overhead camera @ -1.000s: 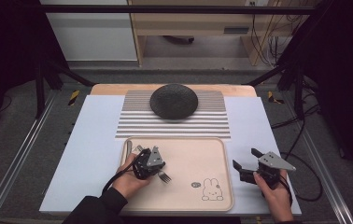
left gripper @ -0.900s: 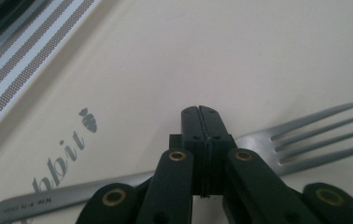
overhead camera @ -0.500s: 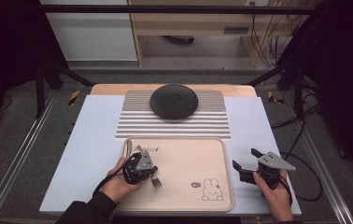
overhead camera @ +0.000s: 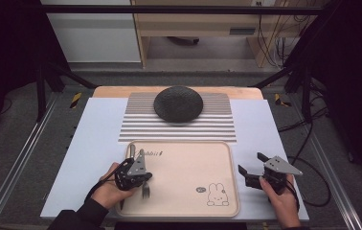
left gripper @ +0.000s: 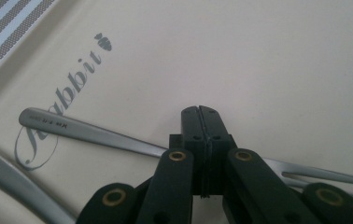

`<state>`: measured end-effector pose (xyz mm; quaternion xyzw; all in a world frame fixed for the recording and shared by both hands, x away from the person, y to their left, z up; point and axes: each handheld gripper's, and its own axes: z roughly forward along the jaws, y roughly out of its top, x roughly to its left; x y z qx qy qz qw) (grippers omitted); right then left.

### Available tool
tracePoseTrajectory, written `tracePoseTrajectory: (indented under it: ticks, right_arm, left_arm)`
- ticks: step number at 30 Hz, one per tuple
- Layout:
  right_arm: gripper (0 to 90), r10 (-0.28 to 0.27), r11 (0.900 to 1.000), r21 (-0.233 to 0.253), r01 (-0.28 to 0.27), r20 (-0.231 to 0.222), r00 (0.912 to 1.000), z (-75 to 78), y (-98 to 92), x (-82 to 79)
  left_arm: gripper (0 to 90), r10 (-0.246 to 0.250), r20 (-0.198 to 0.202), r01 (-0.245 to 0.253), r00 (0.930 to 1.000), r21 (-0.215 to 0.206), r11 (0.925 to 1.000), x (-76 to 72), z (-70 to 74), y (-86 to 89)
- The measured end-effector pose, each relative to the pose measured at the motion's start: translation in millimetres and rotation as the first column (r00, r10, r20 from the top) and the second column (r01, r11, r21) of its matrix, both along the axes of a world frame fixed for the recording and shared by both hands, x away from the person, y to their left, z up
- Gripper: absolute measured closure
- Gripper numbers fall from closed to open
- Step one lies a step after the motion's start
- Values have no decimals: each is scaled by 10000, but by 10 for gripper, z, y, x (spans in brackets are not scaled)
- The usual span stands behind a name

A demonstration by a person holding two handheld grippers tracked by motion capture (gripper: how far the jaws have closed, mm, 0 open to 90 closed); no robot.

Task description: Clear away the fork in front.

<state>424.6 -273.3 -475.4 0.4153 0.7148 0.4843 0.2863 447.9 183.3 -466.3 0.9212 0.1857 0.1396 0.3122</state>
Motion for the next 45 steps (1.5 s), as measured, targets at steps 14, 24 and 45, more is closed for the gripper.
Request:
tracePoseTrajectory:
  ticks: [14,24,45]
  right_arm:
    - [118,15,10000,-15,-15,-20,10000,-2,4,-1]
    - [117,19,10000,-4,-19,-19,10000,-1,4,-1]
    - [117,31,10000,7,-31,16,10000,2,4,-2]
  left_arm:
    - [900,264,-87,-265,9996,-55,9996,-14,2,187]
    - [900,357,72,-355,9993,-300,9989,14,-1,162]
    - [514,280,2023,-274,9789,-55,9996,83,150,-151]
